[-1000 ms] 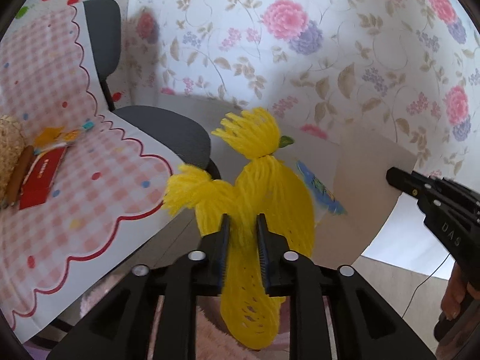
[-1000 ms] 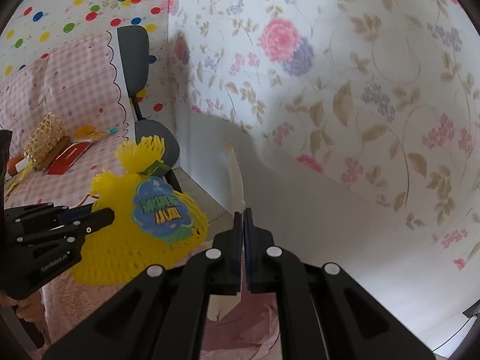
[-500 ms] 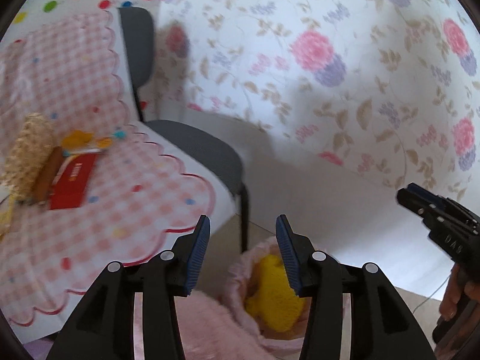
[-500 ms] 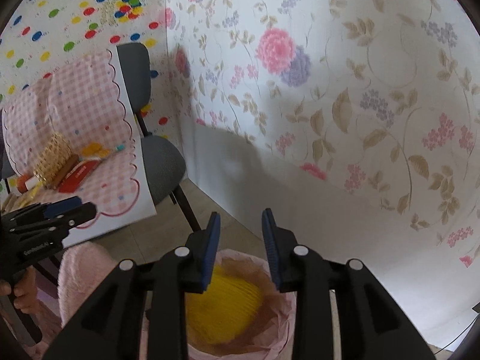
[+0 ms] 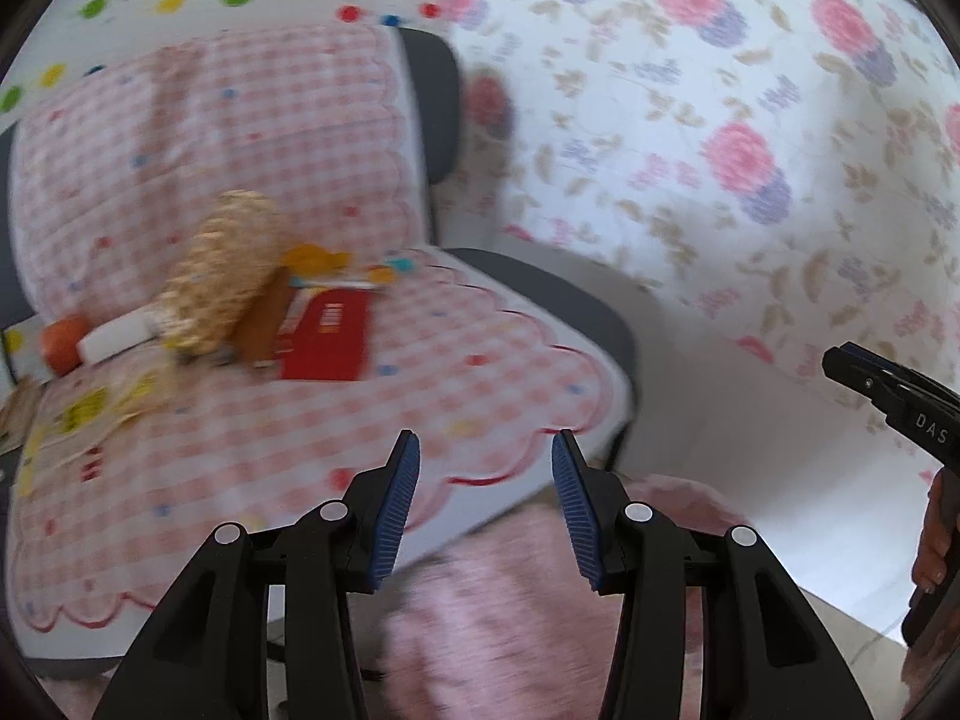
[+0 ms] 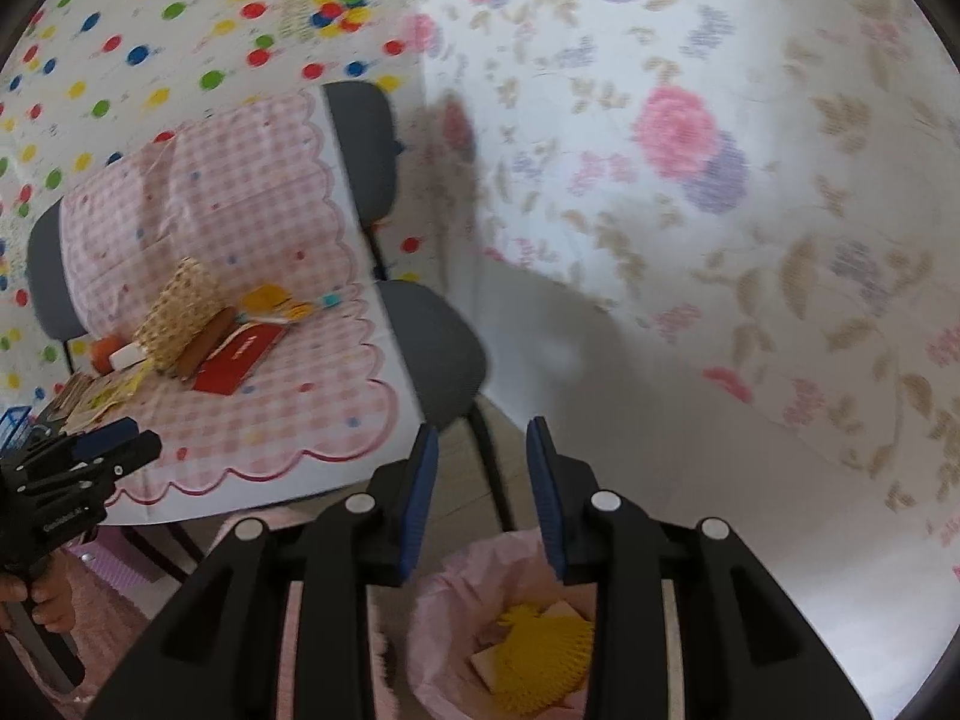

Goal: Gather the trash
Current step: 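Release the yellow net and paper strip into the pink bin with both grippers, then grasp the clear wrapper with yellow label using the left gripper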

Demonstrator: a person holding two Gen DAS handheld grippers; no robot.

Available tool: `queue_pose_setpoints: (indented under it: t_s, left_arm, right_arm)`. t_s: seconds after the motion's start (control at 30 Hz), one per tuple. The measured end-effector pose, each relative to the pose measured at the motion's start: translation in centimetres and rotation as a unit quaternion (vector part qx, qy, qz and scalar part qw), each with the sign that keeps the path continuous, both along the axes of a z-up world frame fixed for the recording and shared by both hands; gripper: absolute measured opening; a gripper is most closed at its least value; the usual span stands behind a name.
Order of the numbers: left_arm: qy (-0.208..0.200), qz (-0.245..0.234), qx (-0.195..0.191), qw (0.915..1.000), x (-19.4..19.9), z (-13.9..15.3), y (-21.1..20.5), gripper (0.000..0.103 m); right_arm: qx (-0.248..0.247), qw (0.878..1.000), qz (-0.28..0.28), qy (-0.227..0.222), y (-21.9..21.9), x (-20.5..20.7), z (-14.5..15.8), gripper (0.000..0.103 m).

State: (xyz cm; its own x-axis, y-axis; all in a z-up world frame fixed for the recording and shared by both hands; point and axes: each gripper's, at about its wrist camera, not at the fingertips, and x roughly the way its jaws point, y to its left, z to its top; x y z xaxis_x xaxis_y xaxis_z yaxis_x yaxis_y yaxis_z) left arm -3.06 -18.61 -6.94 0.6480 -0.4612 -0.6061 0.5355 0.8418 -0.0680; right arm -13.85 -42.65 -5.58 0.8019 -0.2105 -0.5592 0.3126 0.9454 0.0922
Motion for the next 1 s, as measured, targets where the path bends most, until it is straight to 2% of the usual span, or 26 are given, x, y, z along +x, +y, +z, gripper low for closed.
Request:
queue_pose_setpoints:
  t_s: [0.03,0.23,0.37,0.53,0.63,0.83,1.0]
  left_arm:
    - [-0.002,0.014,0.0,0.9999,0.4,0.1,1.0,0.056]
    - [-0.005,0.116,0.004,0.9932,2.8,0.3,7.6,0.058]
    - [-0.009,0.189,0.016,0.9818,4.6,0.2,12.1,0.062]
    - [0.0,0.25,0.028,0.9678,6.7,-0.2,17.4,0.062]
    - [0.011,0.254,0.043,0.9661,8.1,-0.7,19.6,0.062]
    - [0.024,0.222,0.092,0.9704,10.5,-2.7,22.2,0.062]
    - [0.021,0.187,0.17,0.9674,12.5,-4.5,21.8,0.062]
  right_arm:
    - [-0.001,1.0,0.008,0.001,0.5,0.5,0.0,0.036]
    - [-0.007,0.997,0.081,0.009,4.7,5.5,0.4,0.042]
    - [-0.01,0.992,0.124,0.014,7.6,9.1,0.6,0.046]
    - [-0.008,0.986,0.165,0.018,11.0,13.2,0.6,0.059]
    - [-0.005,0.983,0.18,0.023,12.5,14.8,0.3,0.064]
    - [0.002,0.979,0.2,0.031,14.9,17.4,-0.1,0.069]
    - [0.004,0.979,0.2,0.04,15.1,18.7,-0.4,0.07]
